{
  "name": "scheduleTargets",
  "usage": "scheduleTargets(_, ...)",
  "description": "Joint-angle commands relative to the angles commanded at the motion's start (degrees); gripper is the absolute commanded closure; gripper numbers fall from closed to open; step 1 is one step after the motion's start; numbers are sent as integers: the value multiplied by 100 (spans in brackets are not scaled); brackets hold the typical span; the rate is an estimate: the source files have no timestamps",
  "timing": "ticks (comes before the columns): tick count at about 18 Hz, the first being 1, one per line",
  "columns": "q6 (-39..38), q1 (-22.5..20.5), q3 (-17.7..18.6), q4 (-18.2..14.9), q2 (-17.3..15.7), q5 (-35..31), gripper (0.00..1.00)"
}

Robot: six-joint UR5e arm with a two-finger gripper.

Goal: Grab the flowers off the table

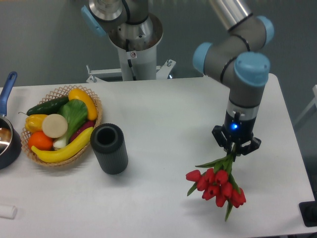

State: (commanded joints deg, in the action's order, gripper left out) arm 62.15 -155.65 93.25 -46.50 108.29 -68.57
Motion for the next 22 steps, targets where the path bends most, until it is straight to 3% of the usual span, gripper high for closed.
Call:
scheduleTargets(8,-1186,-70,-35,26,-633,1433,76)
scheduleTargets(22,-1355,-360,-70,53,-722,1786,76)
